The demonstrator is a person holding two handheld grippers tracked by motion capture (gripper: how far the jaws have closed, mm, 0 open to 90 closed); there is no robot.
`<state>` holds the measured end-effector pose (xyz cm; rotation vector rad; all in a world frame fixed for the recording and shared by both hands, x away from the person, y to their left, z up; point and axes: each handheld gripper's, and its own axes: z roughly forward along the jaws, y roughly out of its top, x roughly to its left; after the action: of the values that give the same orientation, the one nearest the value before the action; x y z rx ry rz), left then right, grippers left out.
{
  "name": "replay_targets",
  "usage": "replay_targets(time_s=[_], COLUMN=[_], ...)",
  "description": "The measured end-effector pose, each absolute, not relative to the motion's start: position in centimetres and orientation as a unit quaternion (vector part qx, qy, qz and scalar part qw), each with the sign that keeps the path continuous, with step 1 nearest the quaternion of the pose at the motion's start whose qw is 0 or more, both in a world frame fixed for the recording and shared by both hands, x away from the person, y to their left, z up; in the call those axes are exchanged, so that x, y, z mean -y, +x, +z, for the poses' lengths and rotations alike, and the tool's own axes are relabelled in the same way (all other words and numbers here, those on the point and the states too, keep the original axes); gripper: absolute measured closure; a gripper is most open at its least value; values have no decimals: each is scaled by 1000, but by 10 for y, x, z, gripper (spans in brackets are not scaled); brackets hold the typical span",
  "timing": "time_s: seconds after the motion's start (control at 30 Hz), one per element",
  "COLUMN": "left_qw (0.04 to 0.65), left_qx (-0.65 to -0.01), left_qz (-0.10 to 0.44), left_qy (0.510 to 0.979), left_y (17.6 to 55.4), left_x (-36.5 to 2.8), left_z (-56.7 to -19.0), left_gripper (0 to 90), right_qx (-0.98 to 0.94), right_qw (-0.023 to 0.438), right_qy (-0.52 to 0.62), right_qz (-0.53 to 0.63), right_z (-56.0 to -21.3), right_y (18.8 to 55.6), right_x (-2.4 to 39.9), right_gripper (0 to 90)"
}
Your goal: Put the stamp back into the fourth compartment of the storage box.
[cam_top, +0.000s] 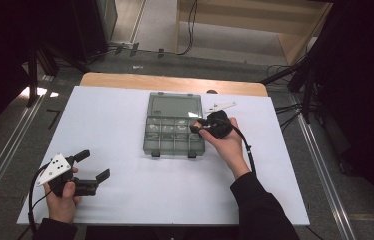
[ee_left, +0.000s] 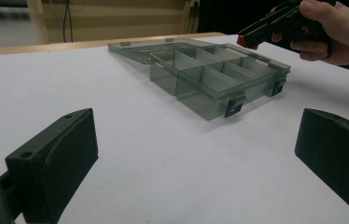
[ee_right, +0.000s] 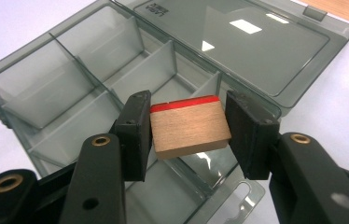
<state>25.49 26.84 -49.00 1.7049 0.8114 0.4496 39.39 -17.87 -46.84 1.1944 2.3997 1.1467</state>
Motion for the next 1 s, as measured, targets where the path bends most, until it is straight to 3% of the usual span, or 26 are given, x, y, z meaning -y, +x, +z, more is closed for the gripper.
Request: replay_targets(time_s=[0.63, 1.0], left_qw=[565, 562], left_qx=[-343, -338], left_qz=[191, 184], left_qy=[725, 732], left_y=[256, 259], left_x=[-268, -257], left_z=[-490, -487], left_gripper=[0, 0], right_qx=[-814, -785], right_qw=[115, 120], right_qy=[420, 430], right_qz=[384, 429], right_z=[-479, -472], right_y=[403, 398], right_x=[178, 185], right_gripper=[503, 183])
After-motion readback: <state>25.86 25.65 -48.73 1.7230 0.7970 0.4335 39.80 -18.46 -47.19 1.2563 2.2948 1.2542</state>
